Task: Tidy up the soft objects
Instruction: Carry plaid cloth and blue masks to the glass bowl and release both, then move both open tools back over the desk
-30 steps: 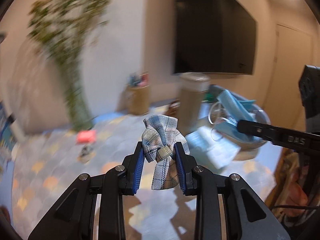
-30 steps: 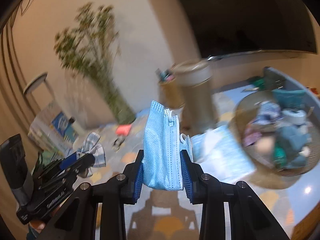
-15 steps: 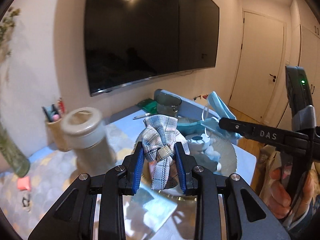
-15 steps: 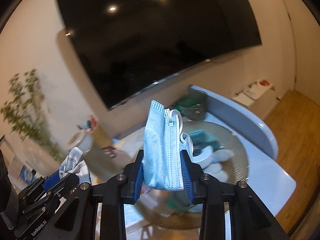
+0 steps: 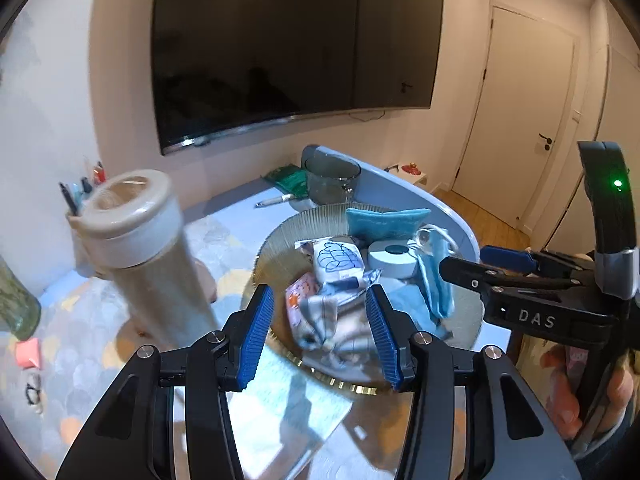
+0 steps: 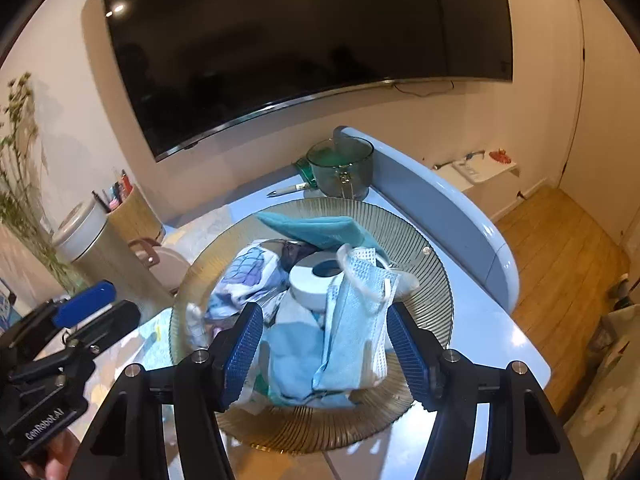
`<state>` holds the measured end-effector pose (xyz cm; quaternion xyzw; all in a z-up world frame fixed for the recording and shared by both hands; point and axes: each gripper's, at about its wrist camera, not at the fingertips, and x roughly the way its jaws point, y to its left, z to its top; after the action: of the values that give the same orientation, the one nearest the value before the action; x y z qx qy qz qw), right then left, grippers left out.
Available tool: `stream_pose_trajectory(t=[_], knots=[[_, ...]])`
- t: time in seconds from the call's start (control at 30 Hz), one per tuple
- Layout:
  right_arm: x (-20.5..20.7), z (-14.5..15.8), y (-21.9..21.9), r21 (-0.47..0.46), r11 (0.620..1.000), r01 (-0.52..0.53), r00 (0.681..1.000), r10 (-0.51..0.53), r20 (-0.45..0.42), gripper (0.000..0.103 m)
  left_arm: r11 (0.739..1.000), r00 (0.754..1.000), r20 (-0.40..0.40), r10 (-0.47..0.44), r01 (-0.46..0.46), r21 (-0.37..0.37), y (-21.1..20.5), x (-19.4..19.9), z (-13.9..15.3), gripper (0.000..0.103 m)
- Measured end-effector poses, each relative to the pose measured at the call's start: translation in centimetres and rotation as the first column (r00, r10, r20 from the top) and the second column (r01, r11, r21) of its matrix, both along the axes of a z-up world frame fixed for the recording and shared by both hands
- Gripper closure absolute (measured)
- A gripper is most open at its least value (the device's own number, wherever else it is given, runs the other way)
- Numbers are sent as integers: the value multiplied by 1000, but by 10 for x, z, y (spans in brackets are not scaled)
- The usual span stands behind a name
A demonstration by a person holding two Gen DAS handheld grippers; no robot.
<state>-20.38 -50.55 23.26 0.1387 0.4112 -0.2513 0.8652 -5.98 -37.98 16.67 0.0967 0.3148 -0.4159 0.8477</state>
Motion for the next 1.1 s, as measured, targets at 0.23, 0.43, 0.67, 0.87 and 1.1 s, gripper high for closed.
stream_pose_trajectory(t=[0.23,0.43,0.67,0.87,1.1], knots=[[-13,21,67,-107,990,-94,994,99,36,38,995,993,111,51,-41,-90,95,-27,31,18],[-11,38,149,-147,964,-221,968,235,87,14,963,929,254,268,-250,-101,202,-45,53,16],[13,29,249,-122,907,-402,906,414,92,12,858,776,373,509,-494,-142,319,-63,62,1],[43,-6,329,-72,834,-547,836,549,10,12,815,744,354,567,-569,-110,368,-66,42,1],[80,-52,386,-52,782,-621,783,615,-97,12,761,734,275,621,-649,13,385,-46,-19,1]])
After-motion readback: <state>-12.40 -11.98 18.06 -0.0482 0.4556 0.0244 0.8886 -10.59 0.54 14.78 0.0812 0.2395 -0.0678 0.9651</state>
